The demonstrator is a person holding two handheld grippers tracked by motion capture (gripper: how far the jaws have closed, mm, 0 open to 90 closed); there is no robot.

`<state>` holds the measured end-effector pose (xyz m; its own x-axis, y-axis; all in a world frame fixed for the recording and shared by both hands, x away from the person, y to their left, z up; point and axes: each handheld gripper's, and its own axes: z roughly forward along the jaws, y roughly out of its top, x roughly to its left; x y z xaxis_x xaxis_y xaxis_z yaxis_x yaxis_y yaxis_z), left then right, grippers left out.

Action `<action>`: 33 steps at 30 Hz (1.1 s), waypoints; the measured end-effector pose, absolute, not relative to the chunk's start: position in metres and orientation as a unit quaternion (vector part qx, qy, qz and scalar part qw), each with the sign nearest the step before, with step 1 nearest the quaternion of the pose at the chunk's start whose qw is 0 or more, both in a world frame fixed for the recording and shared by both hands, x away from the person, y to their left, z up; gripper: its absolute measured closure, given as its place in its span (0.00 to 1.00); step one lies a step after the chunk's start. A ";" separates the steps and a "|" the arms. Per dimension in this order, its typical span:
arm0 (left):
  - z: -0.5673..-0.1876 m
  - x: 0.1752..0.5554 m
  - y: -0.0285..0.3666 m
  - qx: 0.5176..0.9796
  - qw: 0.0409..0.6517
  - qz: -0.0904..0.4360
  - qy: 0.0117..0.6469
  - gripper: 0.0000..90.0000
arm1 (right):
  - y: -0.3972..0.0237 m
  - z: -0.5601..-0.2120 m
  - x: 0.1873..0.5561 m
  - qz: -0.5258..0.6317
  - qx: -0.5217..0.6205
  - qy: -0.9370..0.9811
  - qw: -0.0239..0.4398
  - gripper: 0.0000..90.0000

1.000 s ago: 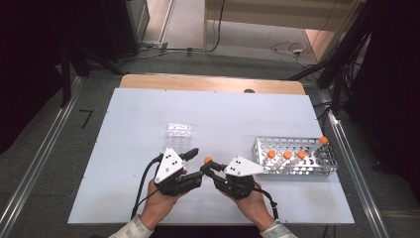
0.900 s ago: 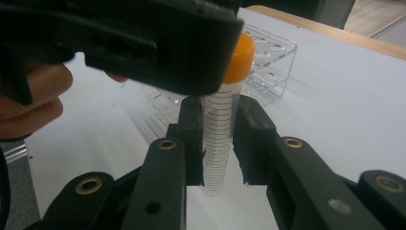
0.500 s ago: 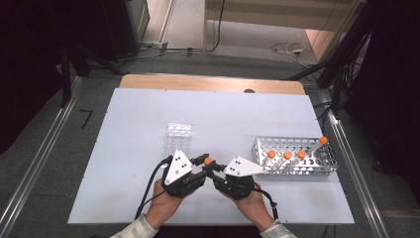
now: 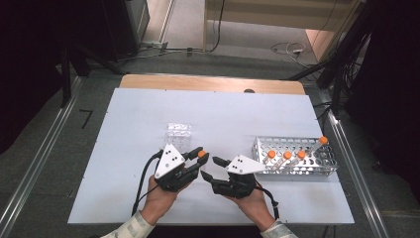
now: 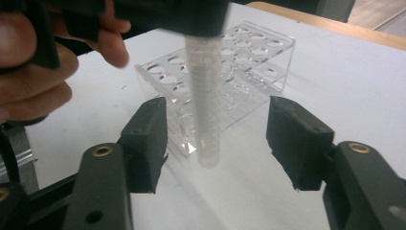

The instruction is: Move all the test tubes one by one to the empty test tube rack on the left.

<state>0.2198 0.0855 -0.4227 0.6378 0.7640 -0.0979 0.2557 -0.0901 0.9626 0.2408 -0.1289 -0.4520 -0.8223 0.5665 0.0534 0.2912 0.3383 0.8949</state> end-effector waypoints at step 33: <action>-0.409 0.248 0.115 0.661 0.578 0.255 0.405 0.77 | -0.137 -0.453 0.243 0.508 0.284 0.802 0.137 0.37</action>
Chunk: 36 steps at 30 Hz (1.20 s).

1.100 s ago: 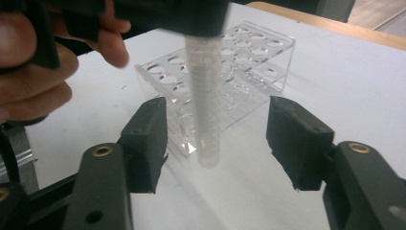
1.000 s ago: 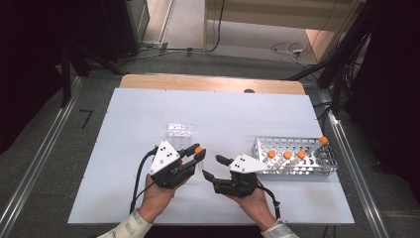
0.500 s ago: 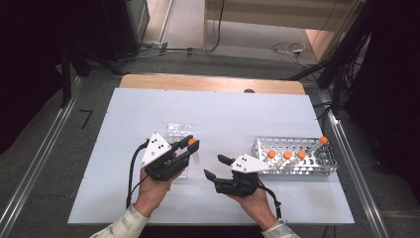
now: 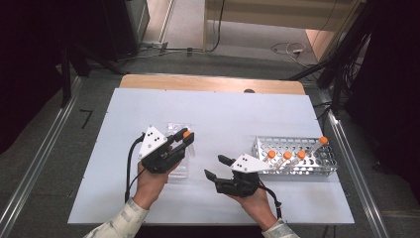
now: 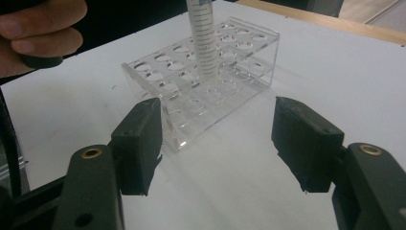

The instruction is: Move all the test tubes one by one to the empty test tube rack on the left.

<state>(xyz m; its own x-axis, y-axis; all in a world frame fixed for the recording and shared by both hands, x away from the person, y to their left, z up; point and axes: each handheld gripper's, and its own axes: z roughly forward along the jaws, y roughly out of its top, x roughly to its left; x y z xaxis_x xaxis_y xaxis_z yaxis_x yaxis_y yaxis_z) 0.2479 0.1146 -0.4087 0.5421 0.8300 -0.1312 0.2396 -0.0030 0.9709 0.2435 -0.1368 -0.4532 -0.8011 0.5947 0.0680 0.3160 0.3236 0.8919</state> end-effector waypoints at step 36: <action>-0.410 0.304 0.119 0.645 0.537 0.320 0.439 0.77 | -0.151 -0.456 0.241 0.505 0.292 0.801 0.134 0.37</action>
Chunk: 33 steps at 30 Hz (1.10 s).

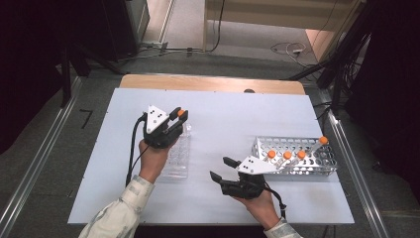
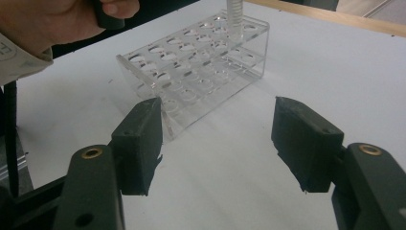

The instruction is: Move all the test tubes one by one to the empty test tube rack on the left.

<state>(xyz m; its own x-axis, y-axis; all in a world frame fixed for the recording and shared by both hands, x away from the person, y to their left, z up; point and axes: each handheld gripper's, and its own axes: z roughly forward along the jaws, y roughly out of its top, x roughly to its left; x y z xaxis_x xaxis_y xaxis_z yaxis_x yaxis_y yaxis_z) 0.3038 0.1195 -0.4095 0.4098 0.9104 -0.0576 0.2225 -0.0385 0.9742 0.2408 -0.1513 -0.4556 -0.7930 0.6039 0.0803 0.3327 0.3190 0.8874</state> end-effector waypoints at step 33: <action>-0.428 0.297 0.122 0.673 0.506 0.286 0.457 0.43 | -0.151 -0.458 0.240 0.501 0.294 0.803 0.136 0.37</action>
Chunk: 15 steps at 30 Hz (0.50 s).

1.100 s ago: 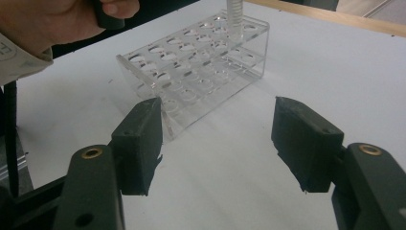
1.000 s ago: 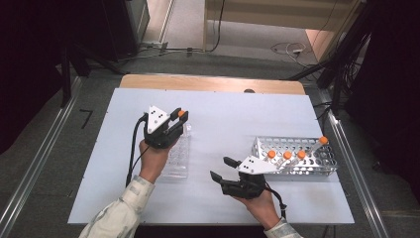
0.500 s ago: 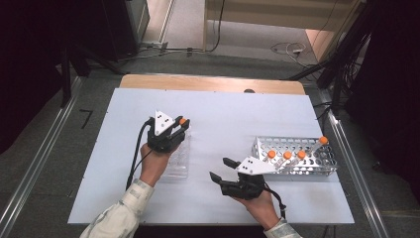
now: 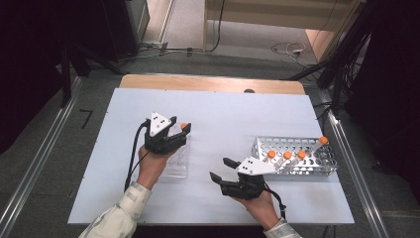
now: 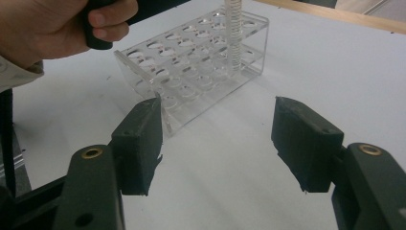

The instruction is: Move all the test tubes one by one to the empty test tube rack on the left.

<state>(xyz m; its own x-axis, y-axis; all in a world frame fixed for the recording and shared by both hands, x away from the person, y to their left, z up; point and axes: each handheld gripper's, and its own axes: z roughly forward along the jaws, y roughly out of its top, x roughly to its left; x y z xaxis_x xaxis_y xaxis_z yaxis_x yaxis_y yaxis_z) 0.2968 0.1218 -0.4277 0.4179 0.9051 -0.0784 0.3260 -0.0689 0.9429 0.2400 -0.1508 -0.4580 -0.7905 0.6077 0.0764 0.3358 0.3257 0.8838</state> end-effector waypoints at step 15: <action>-0.423 0.253 0.135 0.653 0.528 0.281 0.464 0.24 | -0.166 -0.455 0.235 0.502 0.301 0.797 0.149 0.37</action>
<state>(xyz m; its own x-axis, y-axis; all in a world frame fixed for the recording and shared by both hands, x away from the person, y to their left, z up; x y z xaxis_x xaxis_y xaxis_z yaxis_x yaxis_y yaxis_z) 0.2535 0.1351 -0.4231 0.4121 0.9028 -0.1227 0.3093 -0.0119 0.9509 0.2355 -0.1663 -0.4547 -0.7739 0.6300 0.0653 0.3310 0.3144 0.8897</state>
